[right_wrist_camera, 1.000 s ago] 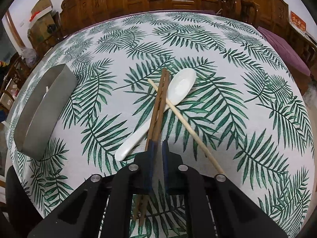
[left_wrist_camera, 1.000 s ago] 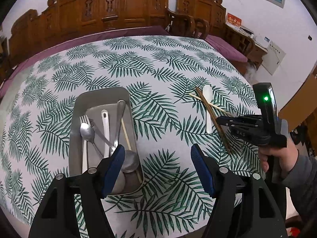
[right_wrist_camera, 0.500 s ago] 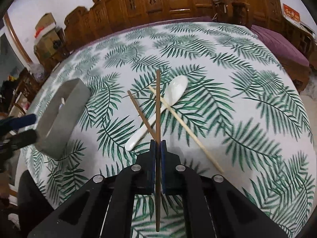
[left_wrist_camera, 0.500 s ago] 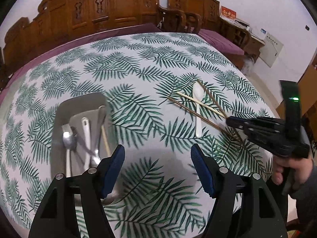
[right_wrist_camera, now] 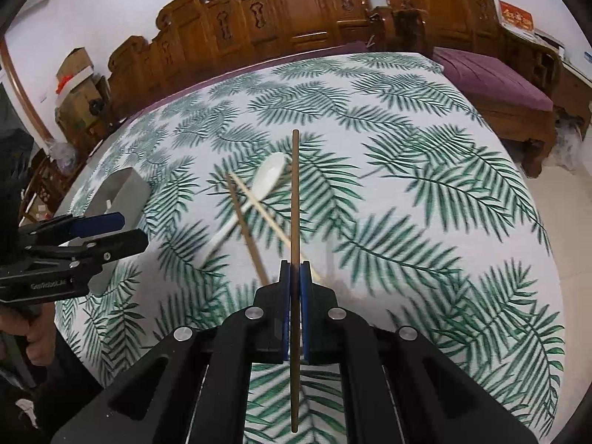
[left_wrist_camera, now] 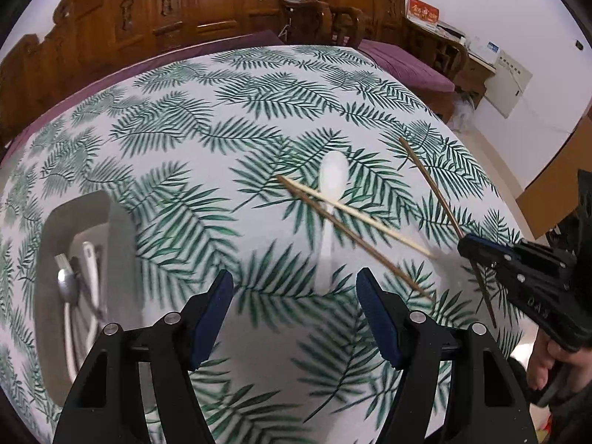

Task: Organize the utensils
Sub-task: 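Grasp the other wooden chopstick with the left gripper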

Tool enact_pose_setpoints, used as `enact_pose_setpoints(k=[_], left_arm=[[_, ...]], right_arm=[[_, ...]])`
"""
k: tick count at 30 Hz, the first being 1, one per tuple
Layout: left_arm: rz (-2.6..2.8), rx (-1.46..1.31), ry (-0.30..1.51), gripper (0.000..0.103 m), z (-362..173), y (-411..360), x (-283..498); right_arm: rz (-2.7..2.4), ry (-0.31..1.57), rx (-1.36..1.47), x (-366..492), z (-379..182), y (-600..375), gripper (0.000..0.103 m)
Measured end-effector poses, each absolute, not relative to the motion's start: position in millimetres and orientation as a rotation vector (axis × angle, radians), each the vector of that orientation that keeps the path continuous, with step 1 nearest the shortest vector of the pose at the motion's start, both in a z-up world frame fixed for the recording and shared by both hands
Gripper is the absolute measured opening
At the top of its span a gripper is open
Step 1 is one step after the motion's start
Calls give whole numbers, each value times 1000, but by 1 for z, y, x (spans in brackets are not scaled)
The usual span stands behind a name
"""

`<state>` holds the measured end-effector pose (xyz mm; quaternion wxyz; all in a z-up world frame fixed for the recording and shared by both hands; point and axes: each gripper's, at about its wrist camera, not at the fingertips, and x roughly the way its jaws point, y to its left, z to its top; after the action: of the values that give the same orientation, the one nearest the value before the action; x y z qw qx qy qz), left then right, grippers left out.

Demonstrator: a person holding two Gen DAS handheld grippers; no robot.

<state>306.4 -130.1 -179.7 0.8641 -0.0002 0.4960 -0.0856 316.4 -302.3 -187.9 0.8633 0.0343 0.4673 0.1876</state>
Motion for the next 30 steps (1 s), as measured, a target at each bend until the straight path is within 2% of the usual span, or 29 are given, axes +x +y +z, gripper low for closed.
enact_pose_setpoints(k=[5,18,27,30], left_arm=[[-185,-14,1062,64,-188,-154,317],[-207,-7,1162,38,-220,-202,340],[-164,3,1205,37,-237,-213,356],[-133,45,1212,21,-237,-214,356]], right_arm=[[358,980,46,319,-194,-315,6],[340,973,115,324,-190,-337,6],[341,971,143,327,-188,-343,6],[343,972,148,326,-188,-343,6]])
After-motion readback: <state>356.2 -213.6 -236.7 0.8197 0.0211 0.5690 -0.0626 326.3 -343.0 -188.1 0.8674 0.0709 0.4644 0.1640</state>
